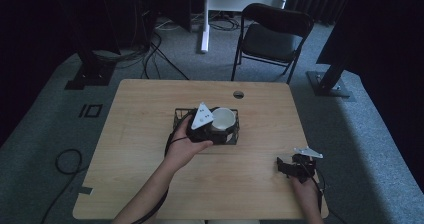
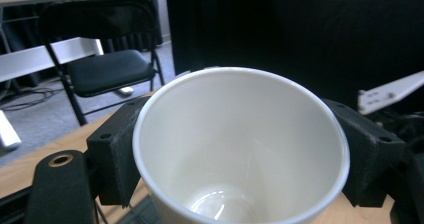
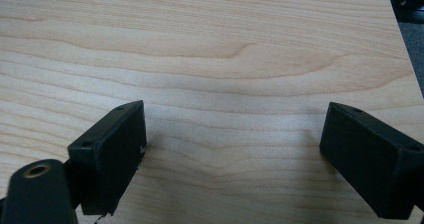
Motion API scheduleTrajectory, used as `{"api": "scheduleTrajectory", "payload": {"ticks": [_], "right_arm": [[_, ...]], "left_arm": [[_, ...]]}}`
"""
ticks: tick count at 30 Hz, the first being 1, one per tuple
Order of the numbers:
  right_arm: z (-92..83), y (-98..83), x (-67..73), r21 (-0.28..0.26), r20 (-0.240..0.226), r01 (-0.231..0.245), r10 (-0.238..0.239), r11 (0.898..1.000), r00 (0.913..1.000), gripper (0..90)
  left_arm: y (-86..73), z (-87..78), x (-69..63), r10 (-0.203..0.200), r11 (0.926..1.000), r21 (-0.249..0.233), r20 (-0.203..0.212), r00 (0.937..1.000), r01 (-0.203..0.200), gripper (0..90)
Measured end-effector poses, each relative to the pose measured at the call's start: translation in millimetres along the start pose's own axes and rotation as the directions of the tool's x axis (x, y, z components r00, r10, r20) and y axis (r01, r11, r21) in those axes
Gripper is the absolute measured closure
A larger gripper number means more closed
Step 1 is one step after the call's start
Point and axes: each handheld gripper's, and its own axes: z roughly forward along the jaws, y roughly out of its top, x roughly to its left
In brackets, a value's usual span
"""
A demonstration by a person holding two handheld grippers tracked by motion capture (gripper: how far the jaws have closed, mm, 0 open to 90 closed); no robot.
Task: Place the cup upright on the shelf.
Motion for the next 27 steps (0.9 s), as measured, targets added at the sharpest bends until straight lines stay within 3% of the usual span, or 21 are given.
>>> {"api": "scheduleTrajectory", "payload": {"ticks": [7, 12, 15, 19, 27], "right_arm": [[0.0, 0.0, -0.1, 0.0, 0.0, 0.001, -0.001, 1.0, 1.0, 10.8], [0.0, 0.0, 0.0, 0.0, 0.0, 0.0, 0.0, 1.0, 1.0, 10.8], [0.0, 0.0, 0.0, 0.0, 0.0, 0.001, -0.001, 1.0, 1.0, 10.8], [-0.2, -0.2, -0.1, 0.0, -0.002, 0.004, -0.004, 1.0, 1.0, 10.8], [-0.2, -0.3, -0.2, 0.0, -0.003, 0.006, -0.006, 1.0, 1.0, 10.8]], "left_arm": [[11.5, 12.7, 7.0, -0.053, 0.9981, -0.034, -0.051, 0.9973, 0.051, 20.1], [12.3, 26.8, 10.6, -0.066, 0.9975, -0.03, -0.097, 0.993, 0.063, 20.2], [9.2, 35.4, 14.1, -0.083, 0.9965, -0.021, -0.136, 0.9873, 0.081, 20.1], [4.0, 46.0, 19.7, -0.132, 0.9912, -0.026, -0.185, 0.9738, 0.129, 20.1], [-10.7, 62.6, 21.2, -0.15, 0.988, 0.001, -0.224, 0.9628, 0.155, 20.2]]}}
